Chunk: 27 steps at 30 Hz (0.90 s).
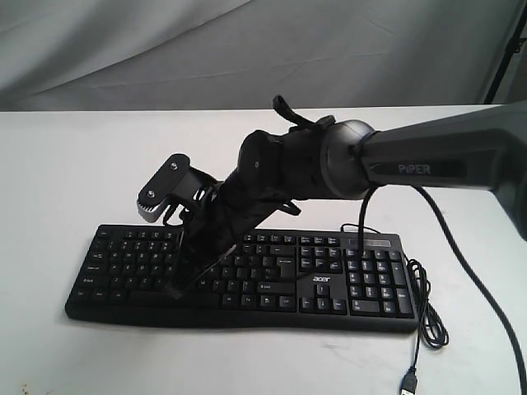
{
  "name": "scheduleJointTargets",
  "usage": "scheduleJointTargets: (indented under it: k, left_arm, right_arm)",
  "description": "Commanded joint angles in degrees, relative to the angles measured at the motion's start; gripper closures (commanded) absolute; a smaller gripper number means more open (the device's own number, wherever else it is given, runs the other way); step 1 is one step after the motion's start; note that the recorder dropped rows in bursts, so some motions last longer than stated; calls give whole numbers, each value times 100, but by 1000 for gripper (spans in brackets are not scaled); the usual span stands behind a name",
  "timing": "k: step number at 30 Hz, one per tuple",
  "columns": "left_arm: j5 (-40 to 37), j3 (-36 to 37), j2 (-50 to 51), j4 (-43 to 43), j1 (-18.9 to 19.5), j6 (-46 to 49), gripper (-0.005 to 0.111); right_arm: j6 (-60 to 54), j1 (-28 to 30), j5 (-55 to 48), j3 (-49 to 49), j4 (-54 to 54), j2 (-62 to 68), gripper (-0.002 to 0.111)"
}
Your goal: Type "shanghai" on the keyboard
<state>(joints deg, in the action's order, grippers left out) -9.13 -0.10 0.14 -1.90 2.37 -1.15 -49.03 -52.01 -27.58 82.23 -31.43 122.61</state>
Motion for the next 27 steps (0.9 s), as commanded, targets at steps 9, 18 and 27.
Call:
scheduleJointTargets:
  k: [9,18,27]
  left_arm:
    - [34,10,-14,0,-37,-15,107]
    - [34,10,-14,0,-37,-15,107]
    - [34,10,-14,0,-37,-15,107]
  right_arm:
    - [-527,6,176,-15,-516,147,108]
    - [-538,6,165,-15,-564,298,108]
    - [-538,6,207,-15,-563,272,108]
